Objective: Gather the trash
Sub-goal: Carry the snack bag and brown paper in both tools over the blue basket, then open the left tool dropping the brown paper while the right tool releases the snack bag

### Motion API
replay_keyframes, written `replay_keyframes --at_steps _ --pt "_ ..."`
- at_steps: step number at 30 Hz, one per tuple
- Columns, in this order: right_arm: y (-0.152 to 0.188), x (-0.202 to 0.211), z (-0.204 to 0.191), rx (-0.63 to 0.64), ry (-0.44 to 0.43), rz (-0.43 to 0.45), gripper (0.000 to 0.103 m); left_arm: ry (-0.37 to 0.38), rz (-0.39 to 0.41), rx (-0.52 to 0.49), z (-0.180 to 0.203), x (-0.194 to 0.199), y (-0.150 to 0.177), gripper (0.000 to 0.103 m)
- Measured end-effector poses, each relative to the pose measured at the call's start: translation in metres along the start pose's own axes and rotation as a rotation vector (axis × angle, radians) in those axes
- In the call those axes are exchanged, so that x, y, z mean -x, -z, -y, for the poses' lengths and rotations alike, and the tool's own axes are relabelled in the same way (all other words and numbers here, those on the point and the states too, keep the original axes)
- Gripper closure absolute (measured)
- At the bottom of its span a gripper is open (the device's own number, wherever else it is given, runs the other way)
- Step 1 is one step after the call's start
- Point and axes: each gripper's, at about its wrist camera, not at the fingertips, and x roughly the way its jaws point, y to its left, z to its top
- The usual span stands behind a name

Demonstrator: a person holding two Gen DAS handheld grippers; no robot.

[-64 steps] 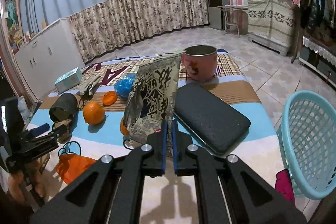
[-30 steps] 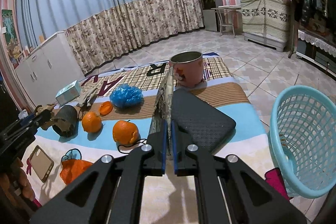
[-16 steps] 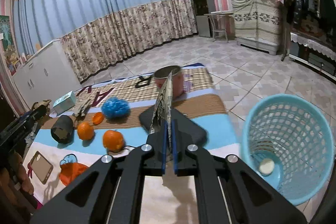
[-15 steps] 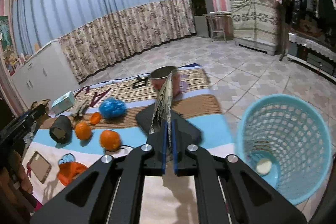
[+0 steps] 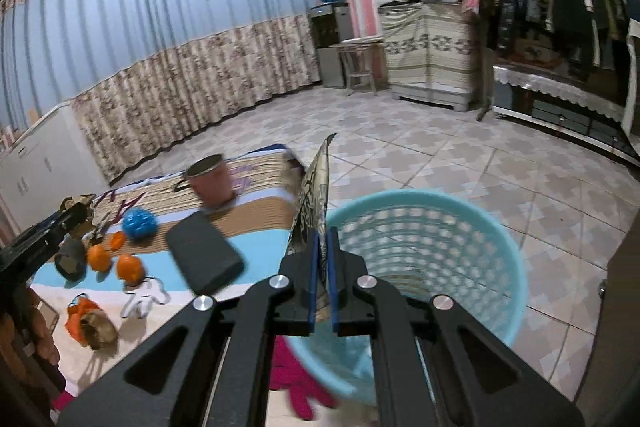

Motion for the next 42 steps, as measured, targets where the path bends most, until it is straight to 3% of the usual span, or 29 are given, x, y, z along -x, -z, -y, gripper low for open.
replay_keyframes --at_steps 6,14,21,26,28,30,32,42 --pt "-0.006 0.003 0.039 -0.002 0.07 -0.008 0.098 0.128 -0.022 -0.05 0.072 -0.022 -0.002 0.061" --pt "-0.008 0.002 0.082 -0.034 0.142 -0.01 0.098 0.243 -0.052 -0.13 0.147 -0.058 0.0 0.061" --pt "0.005 -0.022 0.097 -0.047 0.166 -0.057 0.098 0.293 -0.127 -0.149 0.175 -0.09 0.028 0.061" --pt "0.01 -0.033 0.093 -0.036 0.17 -0.078 0.098 0.302 -0.133 -0.192 0.186 -0.097 0.032 0.059" --pt "0.011 -0.034 0.091 -0.032 0.172 -0.081 0.098 0.313 -0.144 -0.176 0.187 -0.1 0.031 0.056" --pt "0.012 -0.035 0.09 -0.024 0.176 -0.082 0.098 0.313 -0.152 -0.156 0.182 -0.103 0.03 0.042" --pt "0.012 -0.033 0.087 -0.021 0.179 -0.084 0.098 0.293 -0.147 -0.141 0.178 -0.103 0.028 0.036" --pt "0.018 -0.037 0.078 -0.021 0.183 -0.106 0.098 0.208 -0.091 -0.106 0.151 -0.096 0.012 0.013"
